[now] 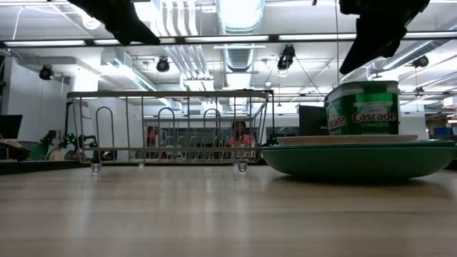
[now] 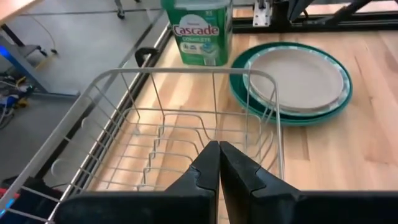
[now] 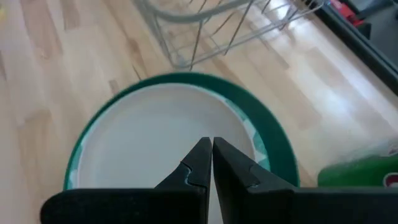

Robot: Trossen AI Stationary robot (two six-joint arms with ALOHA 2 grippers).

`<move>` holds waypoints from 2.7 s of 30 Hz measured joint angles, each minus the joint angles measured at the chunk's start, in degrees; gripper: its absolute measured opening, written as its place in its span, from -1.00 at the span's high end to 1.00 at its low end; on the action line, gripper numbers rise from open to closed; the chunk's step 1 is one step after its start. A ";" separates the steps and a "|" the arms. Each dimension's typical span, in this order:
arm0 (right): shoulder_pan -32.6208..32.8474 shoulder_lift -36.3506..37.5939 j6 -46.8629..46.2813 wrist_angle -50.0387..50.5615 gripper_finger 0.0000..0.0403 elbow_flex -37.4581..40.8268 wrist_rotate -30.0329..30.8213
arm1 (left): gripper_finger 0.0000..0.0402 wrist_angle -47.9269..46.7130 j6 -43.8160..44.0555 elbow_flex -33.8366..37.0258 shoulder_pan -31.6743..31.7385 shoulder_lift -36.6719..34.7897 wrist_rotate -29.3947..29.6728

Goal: Sort dishes
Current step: Put the white plate on the dish rack

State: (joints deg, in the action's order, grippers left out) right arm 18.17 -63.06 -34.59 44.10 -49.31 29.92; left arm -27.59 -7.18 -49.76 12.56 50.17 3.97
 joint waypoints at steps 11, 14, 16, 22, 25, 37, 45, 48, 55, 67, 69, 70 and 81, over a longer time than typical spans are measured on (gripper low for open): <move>-4.89 -4.61 9.67 2.08 0.59 -5.22 -1.66 | 1.00 -5.33 -1.31 0.04 0.02 -0.26 -0.13; -6.69 -5.60 13.43 2.42 0.38 -5.41 -1.65 | 1.00 -6.48 -1.31 0.04 0.02 -0.26 -0.13; -6.98 -6.34 18.35 1.88 0.27 -4.83 -1.78 | 1.00 -7.06 -1.31 0.07 0.02 -0.26 -0.11; -7.10 -8.71 23.22 -0.64 0.20 -3.00 -1.92 | 1.00 -8.23 -1.31 0.07 0.02 -0.42 -0.11; -7.10 -10.65 22.61 -1.24 0.24 -2.81 -2.05 | 1.00 -8.37 -1.32 0.07 0.02 -0.50 -0.11; -7.47 -16.42 21.01 -1.53 0.28 -2.57 -6.04 | 1.00 -8.27 -1.33 0.07 0.02 -0.55 -0.09; -7.47 -15.74 20.50 -1.08 0.29 -2.57 -6.02 | 1.00 -8.24 -1.31 0.07 0.02 -0.55 -0.09; -7.47 -15.64 20.58 -0.91 0.32 -2.55 -6.02 | 1.00 -8.22 -1.33 0.07 0.02 -0.55 -0.09; -7.47 -15.68 21.44 -1.02 0.32 -1.29 -6.02 | 1.00 -8.22 -1.16 0.07 0.02 -0.55 -0.09; -8.30 -15.72 20.41 -1.22 0.25 0.41 -4.77 | 1.00 -7.96 -1.14 0.07 0.02 -0.55 -0.09; -9.15 -15.72 20.28 -1.23 0.27 0.47 -4.36 | 1.00 -7.96 -1.13 0.07 0.02 -0.55 -0.09; -9.64 -15.72 20.29 -1.28 0.27 0.52 -4.36 | 1.00 -7.94 -1.13 0.07 0.02 -0.55 -0.09; -15.22 -15.85 24.20 -8.33 0.35 3.97 -6.38 | 1.00 -7.50 -1.29 0.07 0.02 -0.55 -0.09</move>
State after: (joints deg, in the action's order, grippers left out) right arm 2.96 -78.91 -10.39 35.77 -45.34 23.54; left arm -35.09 -8.47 -49.69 12.58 49.63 3.88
